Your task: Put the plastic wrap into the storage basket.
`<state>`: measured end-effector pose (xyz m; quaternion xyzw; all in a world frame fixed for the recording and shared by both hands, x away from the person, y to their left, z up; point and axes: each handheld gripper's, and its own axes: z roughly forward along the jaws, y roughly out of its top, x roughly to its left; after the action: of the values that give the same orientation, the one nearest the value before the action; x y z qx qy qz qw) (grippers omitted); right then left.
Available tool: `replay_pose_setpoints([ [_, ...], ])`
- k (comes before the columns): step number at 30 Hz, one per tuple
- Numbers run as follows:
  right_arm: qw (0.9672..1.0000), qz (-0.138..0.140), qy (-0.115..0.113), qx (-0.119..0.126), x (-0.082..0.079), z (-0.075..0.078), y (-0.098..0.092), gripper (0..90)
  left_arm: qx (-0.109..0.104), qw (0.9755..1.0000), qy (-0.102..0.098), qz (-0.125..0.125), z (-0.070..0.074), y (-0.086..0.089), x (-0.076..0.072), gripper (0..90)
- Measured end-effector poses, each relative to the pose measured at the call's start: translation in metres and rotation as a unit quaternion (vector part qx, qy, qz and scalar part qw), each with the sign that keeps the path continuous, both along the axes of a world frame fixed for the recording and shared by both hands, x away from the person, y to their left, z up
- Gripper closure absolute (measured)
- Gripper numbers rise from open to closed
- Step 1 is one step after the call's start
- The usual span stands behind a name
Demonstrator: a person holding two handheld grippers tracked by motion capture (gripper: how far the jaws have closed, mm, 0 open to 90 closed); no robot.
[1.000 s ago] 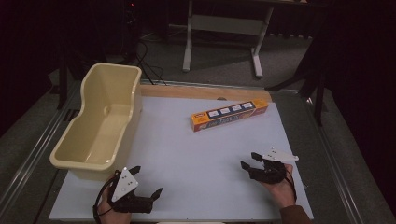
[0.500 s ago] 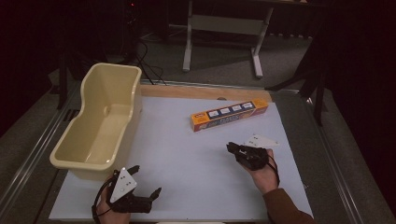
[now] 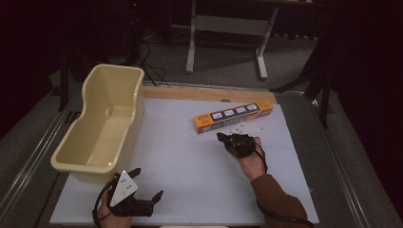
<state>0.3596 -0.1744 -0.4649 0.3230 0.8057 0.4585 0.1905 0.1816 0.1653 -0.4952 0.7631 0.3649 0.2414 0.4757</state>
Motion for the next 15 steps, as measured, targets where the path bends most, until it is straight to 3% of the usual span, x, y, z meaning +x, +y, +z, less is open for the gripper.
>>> replay_pose_setpoints([
  [9, 0.9996, 0.009, -0.022, -0.015, 0.023, 0.010, 0.032, 89.9, -0.001, 1.0000, -0.002, 0.000, 0.000, 0.001, 0.000, 1.2],
  [12, 0.9999, -0.002, -0.016, 0.006, 0.031, 0.007, 0.041, 89.9, -0.005, 1.0000, -0.002, 0.003, 0.000, 0.002, -0.002, 1.1],
  [15, 0.9999, -0.004, -0.013, 0.003, 0.037, 0.000, 0.048, 89.9, -0.009, 0.9999, -0.003, 0.006, 0.001, 0.004, -0.001, 1.2],
])
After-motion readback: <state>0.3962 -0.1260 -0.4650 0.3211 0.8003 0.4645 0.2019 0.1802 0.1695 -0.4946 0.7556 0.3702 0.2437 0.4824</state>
